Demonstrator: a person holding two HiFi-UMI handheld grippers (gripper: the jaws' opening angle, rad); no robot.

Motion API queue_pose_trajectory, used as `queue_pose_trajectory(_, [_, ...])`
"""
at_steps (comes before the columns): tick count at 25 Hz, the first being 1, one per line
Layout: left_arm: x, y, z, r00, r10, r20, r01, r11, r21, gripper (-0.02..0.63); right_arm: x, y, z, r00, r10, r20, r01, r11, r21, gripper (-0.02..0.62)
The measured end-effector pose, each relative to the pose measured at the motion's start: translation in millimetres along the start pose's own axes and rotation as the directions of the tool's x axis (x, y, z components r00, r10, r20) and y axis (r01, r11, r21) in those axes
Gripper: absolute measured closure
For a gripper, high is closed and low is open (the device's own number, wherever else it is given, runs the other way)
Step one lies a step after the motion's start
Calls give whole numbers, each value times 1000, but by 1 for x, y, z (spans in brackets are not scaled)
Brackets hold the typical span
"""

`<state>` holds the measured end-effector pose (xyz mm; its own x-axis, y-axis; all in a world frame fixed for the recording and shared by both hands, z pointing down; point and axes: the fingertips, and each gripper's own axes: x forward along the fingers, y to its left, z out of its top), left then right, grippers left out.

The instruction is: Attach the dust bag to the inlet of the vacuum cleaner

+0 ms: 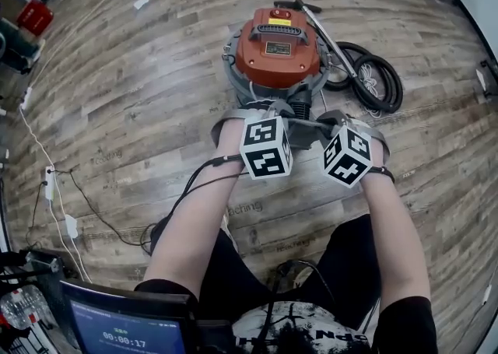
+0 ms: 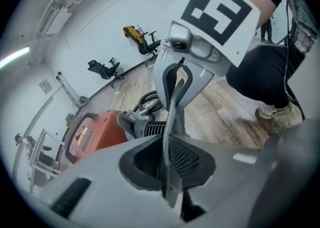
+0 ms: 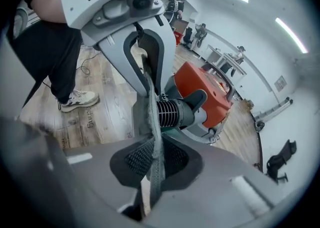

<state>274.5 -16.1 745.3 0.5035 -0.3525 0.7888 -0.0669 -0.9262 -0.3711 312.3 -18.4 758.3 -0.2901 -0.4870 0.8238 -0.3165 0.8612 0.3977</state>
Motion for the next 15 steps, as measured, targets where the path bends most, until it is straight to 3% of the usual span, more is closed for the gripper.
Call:
queue_pose_trajectory(3, [1, 4, -3, 1000, -1, 6, 1, 1000, -11, 566, 4, -3, 3, 1000, -4, -3, 4, 1000, 2, 571])
queue_pose_trajectory(11, [19, 1, -36, 997, -38, -68, 33, 997, -70, 577, -5, -6, 34, 997, -75, -25, 70, 982, -173, 571])
queue_pose_trajectory(15, [9, 3, -27, 999, -35, -24, 33, 997, -66, 574, -11, -5, 28, 997, -69, 13, 70, 993, -100, 572])
